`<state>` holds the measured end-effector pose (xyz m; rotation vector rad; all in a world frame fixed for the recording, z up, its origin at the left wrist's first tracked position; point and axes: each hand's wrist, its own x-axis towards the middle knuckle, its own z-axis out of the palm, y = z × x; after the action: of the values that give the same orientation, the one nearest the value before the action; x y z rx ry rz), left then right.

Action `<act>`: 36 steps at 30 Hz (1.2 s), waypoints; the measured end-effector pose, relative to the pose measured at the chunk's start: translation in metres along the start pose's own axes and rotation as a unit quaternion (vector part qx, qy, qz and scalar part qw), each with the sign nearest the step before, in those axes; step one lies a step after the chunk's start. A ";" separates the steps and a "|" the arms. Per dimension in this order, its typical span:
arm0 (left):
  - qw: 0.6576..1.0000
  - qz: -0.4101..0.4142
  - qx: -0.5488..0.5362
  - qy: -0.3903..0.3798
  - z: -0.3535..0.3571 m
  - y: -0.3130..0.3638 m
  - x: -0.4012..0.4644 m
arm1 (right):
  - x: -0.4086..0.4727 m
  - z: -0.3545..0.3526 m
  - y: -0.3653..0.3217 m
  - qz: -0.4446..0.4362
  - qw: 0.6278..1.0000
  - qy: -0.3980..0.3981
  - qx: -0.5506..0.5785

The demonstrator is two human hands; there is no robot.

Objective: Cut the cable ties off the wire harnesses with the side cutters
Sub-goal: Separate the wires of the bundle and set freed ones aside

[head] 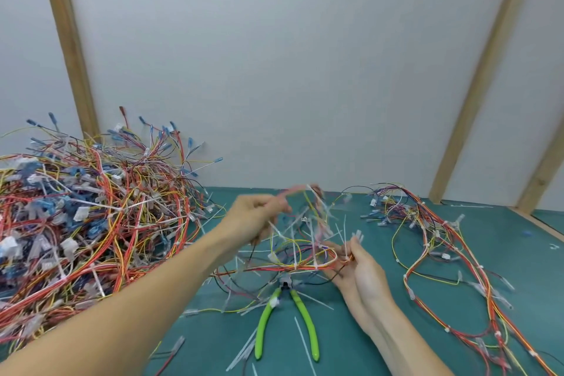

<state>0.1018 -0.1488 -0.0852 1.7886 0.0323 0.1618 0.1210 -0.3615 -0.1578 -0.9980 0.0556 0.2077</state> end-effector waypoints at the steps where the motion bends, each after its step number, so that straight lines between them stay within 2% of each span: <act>1: 0.997 0.002 -0.021 0.072 -0.006 0.003 0.005 | 0.002 -0.002 0.000 -0.007 1.000 0.010 0.000; 3: 0.980 0.008 -0.041 0.195 -0.018 0.009 0.013 | 0.004 -0.004 0.002 -0.021 0.999 0.032 -0.001; 5: 0.963 0.012 -0.059 0.262 -0.025 0.011 0.016 | 0.005 -0.004 0.004 -0.035 0.998 0.056 -0.017; 9: 0.942 0.031 -0.084 0.325 -0.030 0.015 0.016 | 0.007 -0.005 0.006 -0.098 0.982 0.128 -0.100; 11: 0.938 0.034 -0.119 0.324 -0.034 0.020 0.013 | 0.008 -0.008 0.004 -0.123 0.965 0.171 -0.156; 12: 0.944 0.030 -0.121 0.304 -0.033 0.022 0.010 | 0.008 -0.009 0.001 -0.112 0.960 0.181 -0.180; 14: 0.973 0.008 -0.054 0.225 -0.026 0.023 0.000 | 0.006 -0.009 -0.004 -0.022 0.963 0.165 -0.213; 16: 0.994 -0.037 0.016 0.105 -0.012 0.023 -0.011 | -0.001 -0.004 -0.006 0.095 0.961 0.097 -0.242; 18: 0.992 -0.094 0.068 -0.042 -0.002 0.027 -0.019 | -0.007 0.002 -0.005 0.138 0.963 0.013 -0.230; 19: 0.980 -0.113 0.106 -0.128 0.002 0.030 -0.022 | -0.009 0.004 -0.005 0.141 0.969 -0.019 -0.202; 21: 0.930 -0.132 0.200 -0.279 0.005 0.038 -0.025 | -0.011 0.005 -0.005 0.148 0.979 -0.060 -0.124; 23: 0.886 -0.131 0.309 -0.320 0.006 0.045 -0.025 | -0.013 0.006 -0.006 0.156 0.982 -0.082 -0.062; 26: 0.874 -0.108 0.408 -0.242 0.005 0.054 -0.015 | -0.016 0.009 -0.005 0.136 0.986 -0.093 -0.005; 28: 0.867 -0.075 0.469 -0.150 0.005 0.056 -0.002 | -0.018 0.012 -0.004 0.118 0.988 -0.090 0.030; 31: 0.830 -0.023 0.557 -0.003 0.004 0.043 0.013 | -0.018 0.014 -0.004 0.106 0.992 -0.057 0.023; 33: 0.827 -0.016 0.561 0.042 0.005 0.030 0.020 | -0.016 0.013 -0.002 0.101 0.994 -0.040 0.003; 36: 0.849 -0.042 0.513 0.119 0.003 0.014 0.034 | -0.018 0.011 0.002 0.085 0.995 -0.035 -0.044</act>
<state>0.1345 -0.1512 -0.0690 2.8236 0.4503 0.3464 0.1027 -0.3536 -0.1507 -1.0739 0.0673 0.4038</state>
